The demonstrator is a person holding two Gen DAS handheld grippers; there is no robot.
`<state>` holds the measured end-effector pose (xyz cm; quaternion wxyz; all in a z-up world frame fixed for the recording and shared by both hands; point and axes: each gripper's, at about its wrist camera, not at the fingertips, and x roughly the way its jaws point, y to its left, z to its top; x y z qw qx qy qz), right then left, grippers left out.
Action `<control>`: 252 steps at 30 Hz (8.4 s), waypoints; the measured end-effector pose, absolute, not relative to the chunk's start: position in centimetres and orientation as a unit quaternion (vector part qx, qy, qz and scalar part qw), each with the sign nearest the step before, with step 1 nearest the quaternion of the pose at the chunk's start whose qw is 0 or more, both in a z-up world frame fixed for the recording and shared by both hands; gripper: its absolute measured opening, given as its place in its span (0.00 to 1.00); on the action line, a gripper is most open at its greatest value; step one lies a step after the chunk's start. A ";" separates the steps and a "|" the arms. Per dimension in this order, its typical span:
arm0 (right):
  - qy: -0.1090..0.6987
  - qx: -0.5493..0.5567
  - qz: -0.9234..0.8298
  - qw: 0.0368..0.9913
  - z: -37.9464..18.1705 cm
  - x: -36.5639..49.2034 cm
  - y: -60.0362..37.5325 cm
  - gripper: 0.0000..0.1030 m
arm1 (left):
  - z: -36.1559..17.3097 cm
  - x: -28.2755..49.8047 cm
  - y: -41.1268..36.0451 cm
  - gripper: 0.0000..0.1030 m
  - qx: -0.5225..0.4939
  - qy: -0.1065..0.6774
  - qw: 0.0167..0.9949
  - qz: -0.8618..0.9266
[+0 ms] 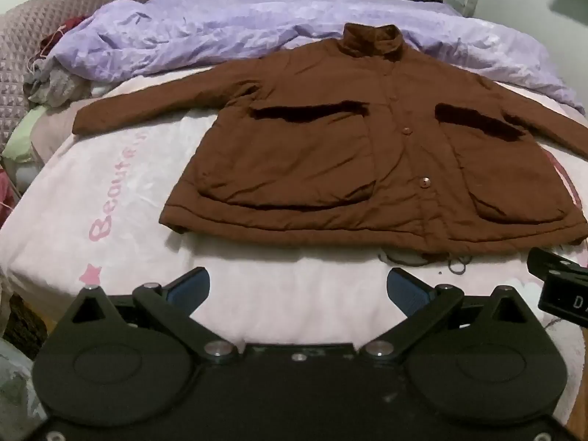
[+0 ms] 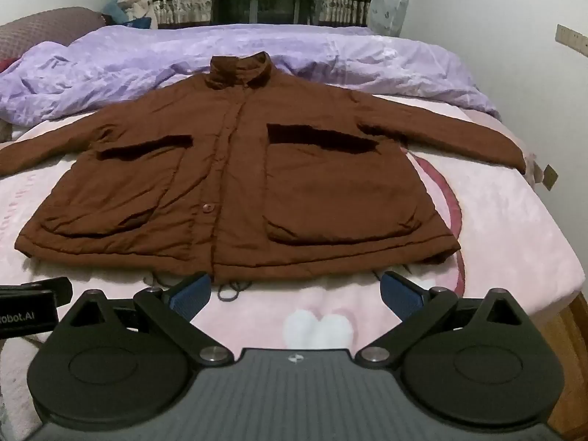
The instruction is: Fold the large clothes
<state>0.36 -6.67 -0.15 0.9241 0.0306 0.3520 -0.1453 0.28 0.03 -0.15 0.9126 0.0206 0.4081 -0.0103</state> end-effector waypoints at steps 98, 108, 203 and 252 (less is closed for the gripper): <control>0.234 0.362 0.033 0.902 -0.8 30.2 -21.8 0.88 | -3.5 37.4 9.5 0.84 -0.178 0.298 0.929 -0.127; 0.351 0.374 0.008 0.858 -8.5 32.8 -22.7 0.74 | -3.9 37.7 8.9 0.84 -0.170 0.311 0.927 -0.125; 0.097 0.447 -0.375 0.806 -6.5 14.5 -58.3 0.07 | -4.8 38.9 5.2 0.98 -0.022 0.341 0.938 -0.065; 0.252 0.229 -0.094 0.935 -6.5 27.7 -31.8 0.57 | -7.1 41.7 -0.3 0.16 -0.237 0.427 0.840 -0.235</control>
